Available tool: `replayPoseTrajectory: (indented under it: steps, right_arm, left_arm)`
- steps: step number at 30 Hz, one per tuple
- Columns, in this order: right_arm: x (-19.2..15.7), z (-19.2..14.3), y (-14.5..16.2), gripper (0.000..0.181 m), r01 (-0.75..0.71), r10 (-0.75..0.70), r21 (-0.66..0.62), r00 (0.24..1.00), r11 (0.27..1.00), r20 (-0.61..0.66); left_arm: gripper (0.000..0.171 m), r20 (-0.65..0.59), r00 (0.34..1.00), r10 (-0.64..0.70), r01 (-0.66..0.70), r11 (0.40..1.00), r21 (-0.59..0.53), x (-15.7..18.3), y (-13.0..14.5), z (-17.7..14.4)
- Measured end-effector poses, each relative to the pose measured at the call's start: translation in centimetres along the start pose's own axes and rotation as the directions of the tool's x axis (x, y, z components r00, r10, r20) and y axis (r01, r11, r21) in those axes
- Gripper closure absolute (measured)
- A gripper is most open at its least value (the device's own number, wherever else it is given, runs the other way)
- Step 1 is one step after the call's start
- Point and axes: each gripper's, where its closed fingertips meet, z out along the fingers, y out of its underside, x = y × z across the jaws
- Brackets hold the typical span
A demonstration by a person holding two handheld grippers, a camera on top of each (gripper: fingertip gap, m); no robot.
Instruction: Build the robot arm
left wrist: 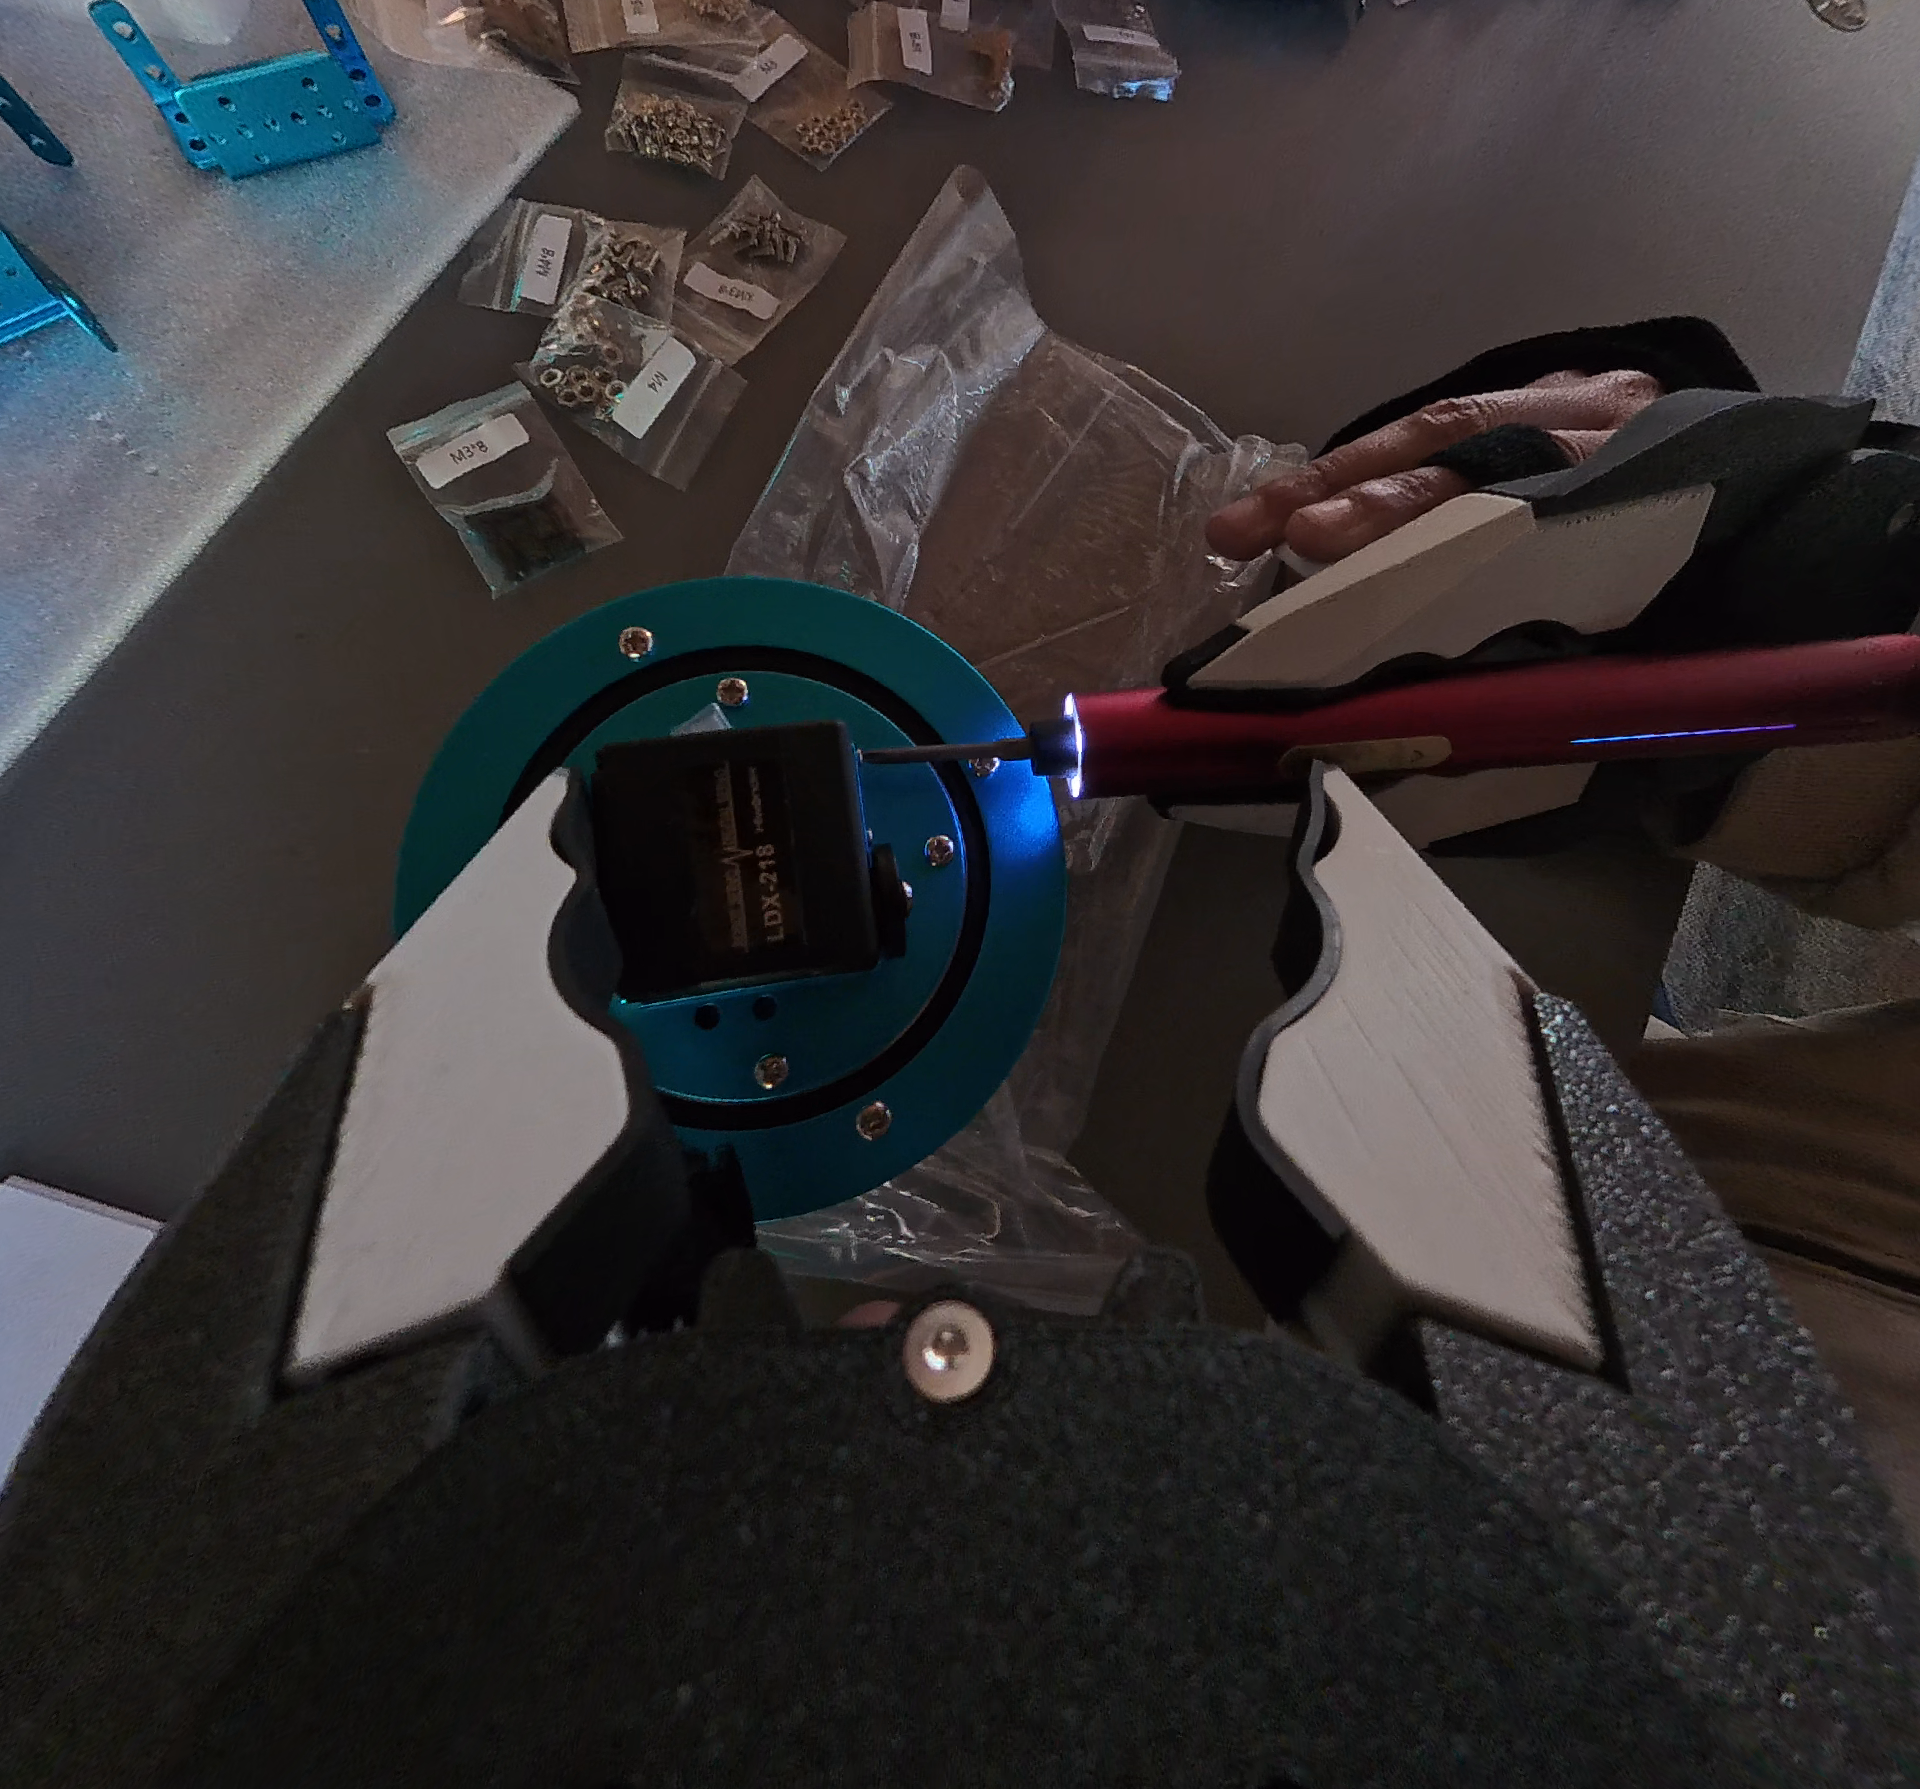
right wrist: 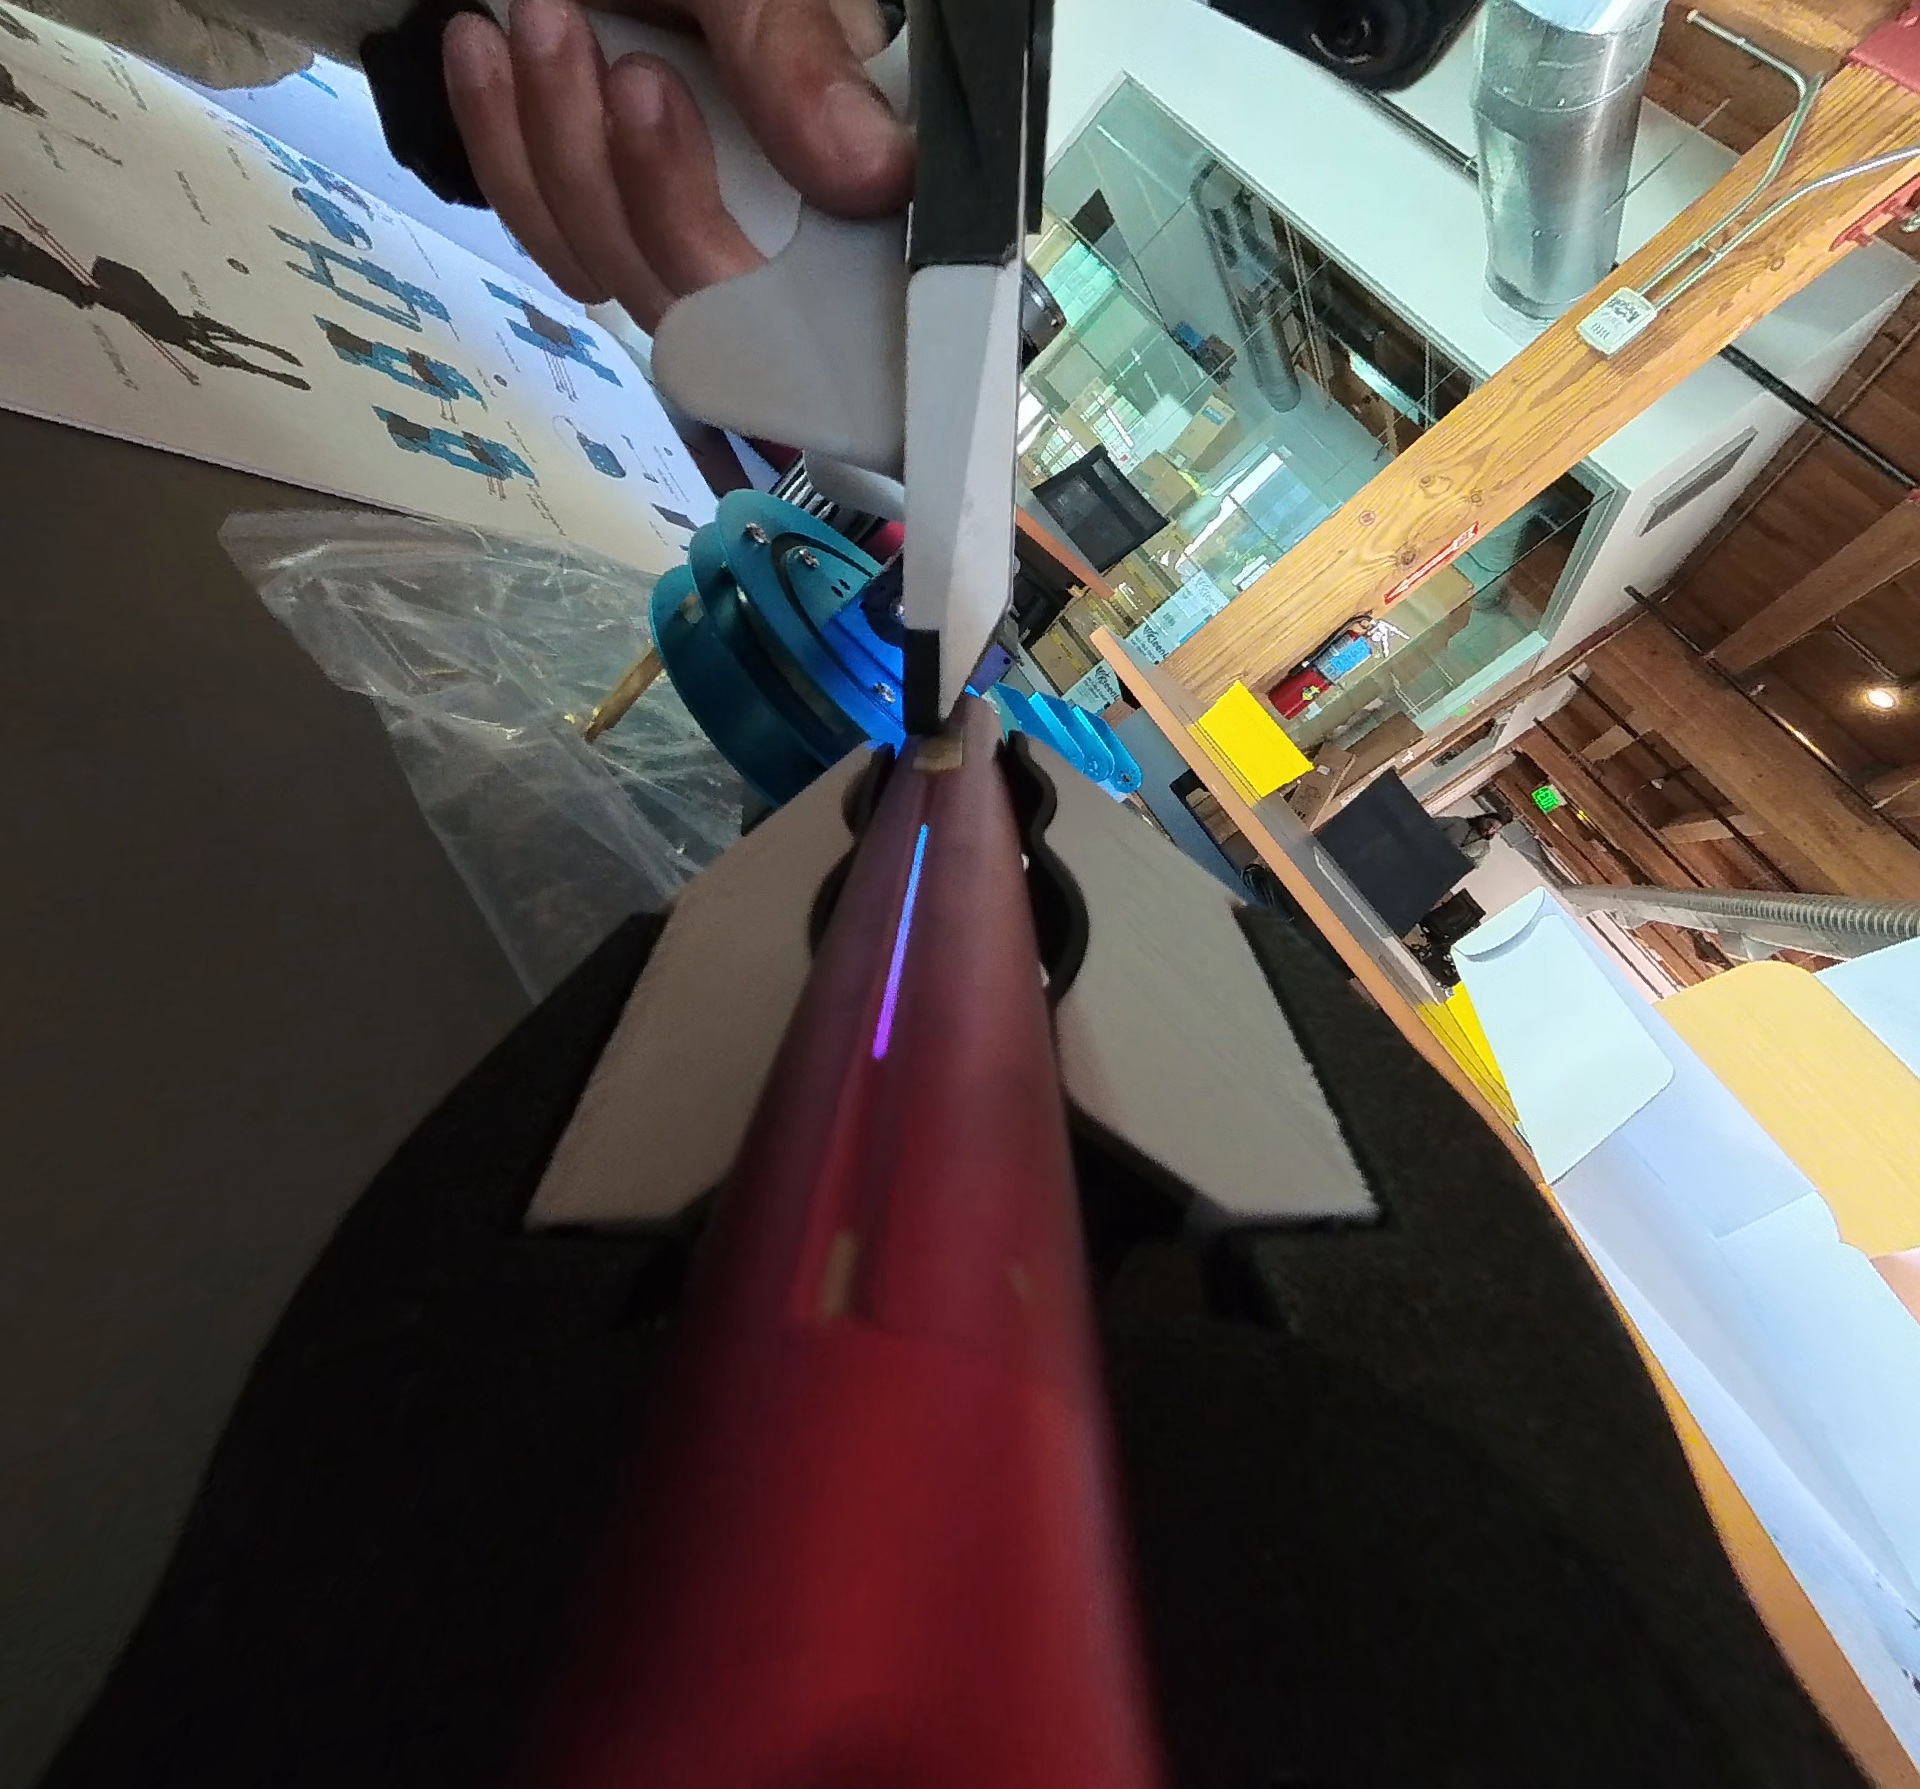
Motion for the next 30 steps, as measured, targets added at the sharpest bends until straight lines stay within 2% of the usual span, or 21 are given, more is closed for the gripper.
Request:
replayPoseTrajectory:
  steps: [5, 8, 9, 11, 14, 17, 21, 30]
  right_arm:
    - [0.1, 0.0, -0.3, 0.161, 0.045, -0.046, 0.049, 0.999, 0.998, 0.018]
    - [0.4, -0.2, 0.2, 0.161, 0.073, -0.077, 0.075, 0.996, 0.995, 0.050]
    - [0.6, -0.2, 0.4, 0.162, 0.069, -0.074, 0.078, 0.995, 0.995, 0.065]
    - [0.8, -0.2, 0.8, 0.162, 0.056, -0.063, 0.086, 0.995, 0.995, 0.081]
    - [0.8, 0.0, 0.9, 0.161, 0.073, -0.083, 0.106, 0.993, 0.992, 0.090]
    - [0.9, 0.1, 1.0, 0.162, 0.040, -0.052, 0.112, 0.993, 0.993, 0.103]
    - [0.9, 0.2, 1.0, 0.161, 0.037, -0.048, 0.110, 0.994, 0.993, 0.100]
    - [0.9, 0.2, 1.0, 0.162, 0.038, -0.050, 0.113, 0.994, 0.993, 0.102]
  left_arm:
    - [0.044, -0.006, 1.000, 0.024, -0.024, 1.000, -0.005, 0.1, 0.1, 0.0]
    - [0.059, 0.048, 0.998, 0.047, -0.046, 0.999, -0.021, -0.7, 0.2, 0.1]
    - [0.058, 0.034, 0.999, 0.042, -0.041, 0.999, -0.021, -0.5, 0.2, 0.1]
    - [0.042, -0.017, 1.000, -0.017, 0.017, 1.000, 0.001, 0.1, -0.2, 0.0]
    - [0.043, -0.035, 0.994, -0.102, 0.104, 0.994, 0.041, -0.1, -0.9, -0.1]
    - [0.050, 0.025, 0.996, -0.081, 0.080, 0.996, 0.049, -0.7, -0.8, 0.1]
    - [0.035, 0.048, 0.994, -0.102, 0.099, 0.993, 0.067, -0.3, -1.1, 0.5]
    - [0.039, 0.097, 0.993, -0.066, 0.058, 0.995, 0.075, -0.6, -0.8, 0.6]
